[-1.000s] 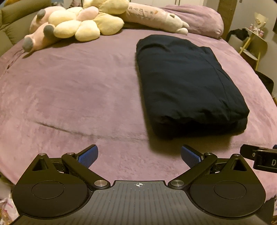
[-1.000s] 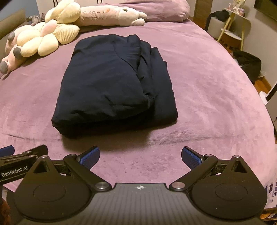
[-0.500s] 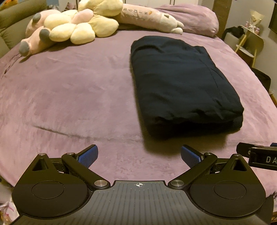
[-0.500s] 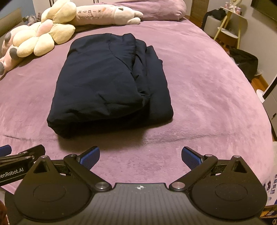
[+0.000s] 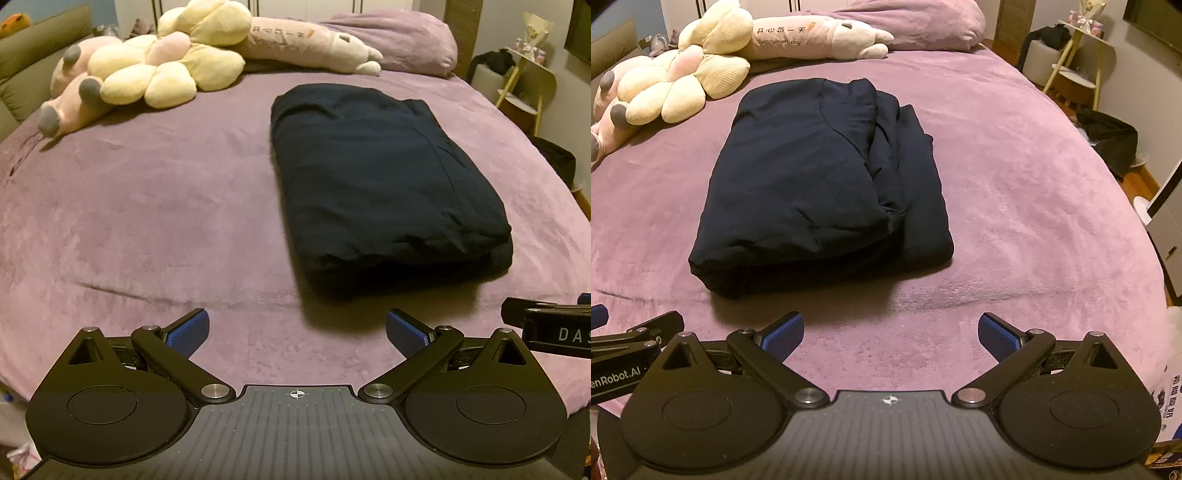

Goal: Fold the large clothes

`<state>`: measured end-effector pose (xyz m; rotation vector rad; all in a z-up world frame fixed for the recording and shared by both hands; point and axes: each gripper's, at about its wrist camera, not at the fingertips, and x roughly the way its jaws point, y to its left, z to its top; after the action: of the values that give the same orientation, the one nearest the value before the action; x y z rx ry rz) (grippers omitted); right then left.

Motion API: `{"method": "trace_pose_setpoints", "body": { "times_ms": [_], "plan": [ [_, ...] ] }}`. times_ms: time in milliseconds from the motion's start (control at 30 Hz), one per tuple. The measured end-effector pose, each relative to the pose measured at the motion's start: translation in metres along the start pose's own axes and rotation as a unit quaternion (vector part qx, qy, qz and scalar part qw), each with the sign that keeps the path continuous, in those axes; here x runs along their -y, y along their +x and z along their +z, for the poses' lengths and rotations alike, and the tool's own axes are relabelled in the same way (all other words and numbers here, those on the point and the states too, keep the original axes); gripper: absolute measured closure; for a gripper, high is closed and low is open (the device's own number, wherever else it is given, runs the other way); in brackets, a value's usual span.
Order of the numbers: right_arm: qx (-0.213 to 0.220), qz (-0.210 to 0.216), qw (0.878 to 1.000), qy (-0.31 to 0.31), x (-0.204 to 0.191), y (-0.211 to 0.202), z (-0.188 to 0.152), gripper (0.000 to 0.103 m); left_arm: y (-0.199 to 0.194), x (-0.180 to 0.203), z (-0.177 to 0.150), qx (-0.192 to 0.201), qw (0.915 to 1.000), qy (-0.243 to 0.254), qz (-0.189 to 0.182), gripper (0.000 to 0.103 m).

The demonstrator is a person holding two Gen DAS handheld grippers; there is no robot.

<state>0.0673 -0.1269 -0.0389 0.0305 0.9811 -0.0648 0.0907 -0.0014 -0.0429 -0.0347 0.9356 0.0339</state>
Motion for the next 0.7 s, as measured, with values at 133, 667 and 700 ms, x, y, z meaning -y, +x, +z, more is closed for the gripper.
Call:
{"method": "trace_pose_setpoints", "body": {
  "times_ms": [133,667,700],
  "plan": [
    [0.001,0.0,1.0,0.001,0.0008,-0.0006,-0.0002,0.002,-0.001,-0.0024,0.0003,-0.002,1.0,-0.008,-0.005,0.0],
    [0.005,-0.003,1.0,-0.001,-0.0008,-0.0048,0.0007,0.002,-0.005,-0.0023,0.0017,0.001,0.9999,-0.009,-0.009,0.0],
    [0.006,-0.003,1.0,-0.001,-0.0009,-0.0052,0.0008,0.002,-0.0052,-0.0021,0.0018,0.002,0.9999,-0.009,-0.01,0.0]
  ]
}}
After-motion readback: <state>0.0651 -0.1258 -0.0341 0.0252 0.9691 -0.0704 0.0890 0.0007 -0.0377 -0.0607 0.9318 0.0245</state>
